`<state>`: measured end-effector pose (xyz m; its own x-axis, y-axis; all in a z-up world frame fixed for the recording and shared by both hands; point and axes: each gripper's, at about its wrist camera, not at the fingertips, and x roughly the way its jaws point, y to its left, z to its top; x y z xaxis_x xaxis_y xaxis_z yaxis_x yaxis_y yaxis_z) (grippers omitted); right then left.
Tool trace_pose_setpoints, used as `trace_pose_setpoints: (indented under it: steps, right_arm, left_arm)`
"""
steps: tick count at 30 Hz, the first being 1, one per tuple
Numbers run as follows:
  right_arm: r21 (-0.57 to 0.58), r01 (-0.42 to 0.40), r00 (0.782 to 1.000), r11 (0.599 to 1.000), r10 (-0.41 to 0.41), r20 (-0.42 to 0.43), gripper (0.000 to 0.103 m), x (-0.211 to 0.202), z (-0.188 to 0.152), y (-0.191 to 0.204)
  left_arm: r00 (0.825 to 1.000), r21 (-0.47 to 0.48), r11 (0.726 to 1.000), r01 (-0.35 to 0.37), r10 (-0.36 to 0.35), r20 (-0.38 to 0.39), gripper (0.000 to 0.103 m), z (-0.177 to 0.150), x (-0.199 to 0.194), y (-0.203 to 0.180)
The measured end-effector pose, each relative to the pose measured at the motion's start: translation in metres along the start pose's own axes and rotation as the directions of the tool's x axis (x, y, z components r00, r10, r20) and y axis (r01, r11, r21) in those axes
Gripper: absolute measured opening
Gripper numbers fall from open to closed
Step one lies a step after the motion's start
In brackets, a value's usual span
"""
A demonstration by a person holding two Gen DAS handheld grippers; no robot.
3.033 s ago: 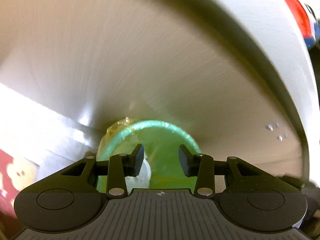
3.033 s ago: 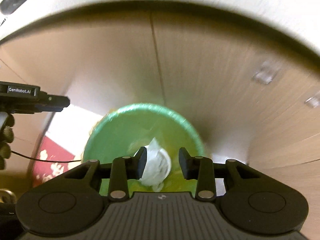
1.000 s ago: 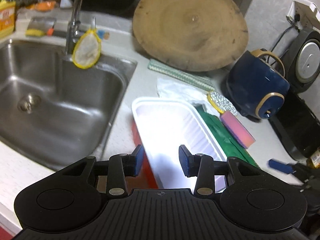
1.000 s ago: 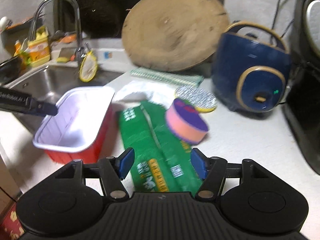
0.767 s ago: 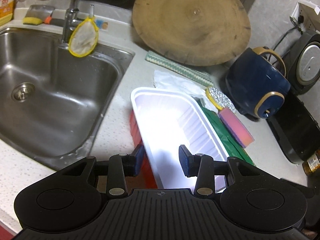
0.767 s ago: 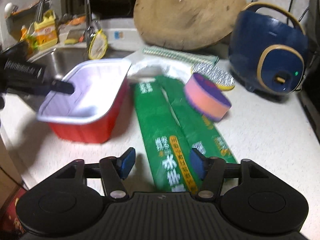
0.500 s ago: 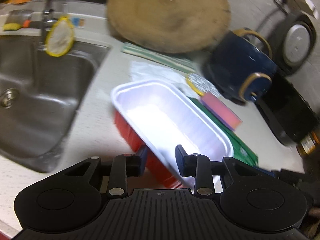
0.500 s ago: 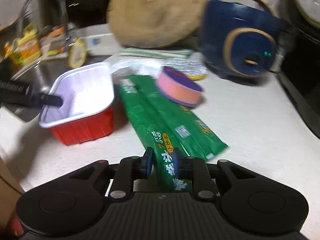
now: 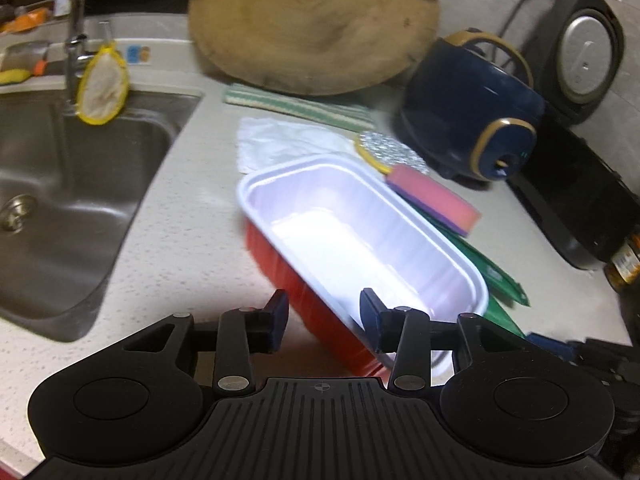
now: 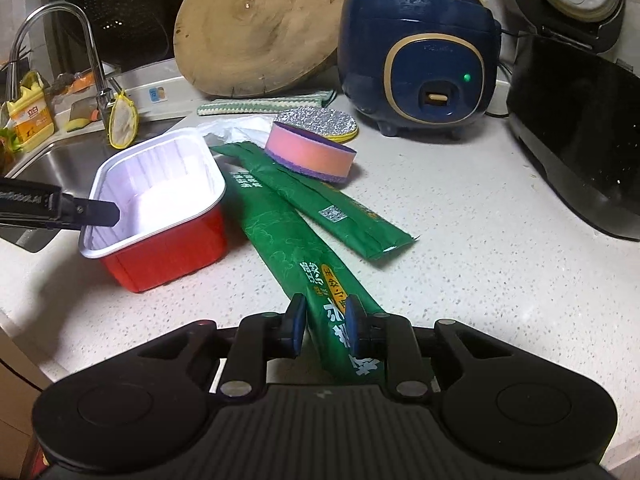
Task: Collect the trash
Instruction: 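Reach the right gripper to the green snack packet while the left gripper reaches the red-white tray rim, then close the right gripper on the green packet while the left gripper grips the tray rim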
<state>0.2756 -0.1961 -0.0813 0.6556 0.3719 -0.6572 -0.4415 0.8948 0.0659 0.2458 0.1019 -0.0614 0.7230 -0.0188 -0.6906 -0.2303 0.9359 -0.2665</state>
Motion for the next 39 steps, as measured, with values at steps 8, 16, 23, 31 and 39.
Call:
trace_pose_setpoints:
  steps: [8,16,23,31,39]
  right_arm:
    - [-0.034,-0.074,0.997,0.997,0.074,-0.006,0.023,-0.004,-0.002,0.025]
    - [-0.082,0.012,0.998,0.997,-0.007,0.066,0.050,-0.014,0.003,0.026]
    - [-0.063,0.055,0.997,0.996,-0.051,0.062,0.051,-0.008,0.004,0.014]
    - [-0.059,0.041,0.999,0.997,-0.039,0.037,0.051,-0.002,0.001,0.023]
    - [-0.113,-0.125,0.992,0.986,0.125,-0.002,0.051,-0.011,-0.009,0.053]
  left_arm:
    - [1.000,-0.010,1.000,0.014,-0.015,-0.014,0.043,-0.001,-0.002,0.003]
    - [0.999,-0.002,1.000,0.023,-0.023,-0.024,0.042,0.001,0.004,-0.003]
    - [0.999,-0.001,0.999,0.045,-0.045,-0.015,0.041,0.004,0.002,-0.005]
    - [1.000,0.009,1.000,-0.010,0.010,-0.020,0.042,0.004,-0.003,0.006]
    - [0.999,-0.004,0.999,-0.039,0.039,0.000,0.041,0.005,-0.017,0.017]
